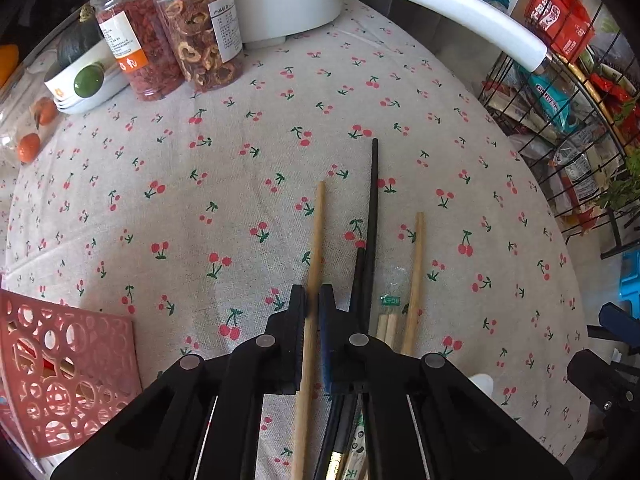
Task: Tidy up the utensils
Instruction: 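Grasp another wooden chopstick from the pile with the left tool and lift, then grasp the white spoon with the right tool while the left tool holds its chopstick, then carry the chopstick and white spoon toward the pink basket with both tools, then drop the chopstick and white spoon into the pink basket, opening both tools, then move both tools back down to the remaining chopsticks on the table, then grasp a black chopstick with the left tool while the right tool grasps a wooden one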
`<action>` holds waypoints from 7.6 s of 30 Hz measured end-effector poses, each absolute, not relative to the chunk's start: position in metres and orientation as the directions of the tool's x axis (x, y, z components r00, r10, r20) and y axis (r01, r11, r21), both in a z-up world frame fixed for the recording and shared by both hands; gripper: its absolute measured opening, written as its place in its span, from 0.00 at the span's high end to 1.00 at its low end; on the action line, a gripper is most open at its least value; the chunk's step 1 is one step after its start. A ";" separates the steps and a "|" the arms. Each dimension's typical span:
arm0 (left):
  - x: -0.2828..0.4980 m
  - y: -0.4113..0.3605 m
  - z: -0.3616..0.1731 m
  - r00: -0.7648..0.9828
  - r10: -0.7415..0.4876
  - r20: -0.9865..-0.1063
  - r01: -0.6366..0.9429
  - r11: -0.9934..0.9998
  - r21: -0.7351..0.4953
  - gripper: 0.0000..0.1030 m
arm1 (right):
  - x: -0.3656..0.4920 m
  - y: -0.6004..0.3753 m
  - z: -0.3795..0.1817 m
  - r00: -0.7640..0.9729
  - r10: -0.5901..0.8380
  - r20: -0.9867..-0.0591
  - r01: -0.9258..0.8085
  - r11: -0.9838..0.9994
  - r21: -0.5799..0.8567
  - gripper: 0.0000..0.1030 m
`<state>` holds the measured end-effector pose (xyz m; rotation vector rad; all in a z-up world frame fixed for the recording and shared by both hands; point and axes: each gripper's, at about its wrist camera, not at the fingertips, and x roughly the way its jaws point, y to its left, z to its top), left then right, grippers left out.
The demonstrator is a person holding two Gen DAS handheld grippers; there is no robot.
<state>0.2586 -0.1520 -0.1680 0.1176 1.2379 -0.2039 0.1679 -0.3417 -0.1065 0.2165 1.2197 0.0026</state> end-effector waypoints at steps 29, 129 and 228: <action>0.091 -0.012 -0.031 0.556 -0.293 -0.778 0.271 0.949 -0.164 0.94 | 0.165 -0.285 -0.150 0.338 0.309 -0.889 -0.034 0.948 0.317 0.50; 0.103 0.081 -0.063 0.533 -0.093 -0.841 -0.034 0.991 -0.131 0.23 | 0.136 -0.210 -0.024 0.685 0.252 -0.684 -0.183 0.968 0.173 0.24; 0.108 0.010 -0.043 0.542 -0.323 -0.776 0.218 0.946 -0.241 0.95 | 0.246 -0.233 -0.153 0.434 -0.065 -0.898 0.160 0.987 0.006 0.64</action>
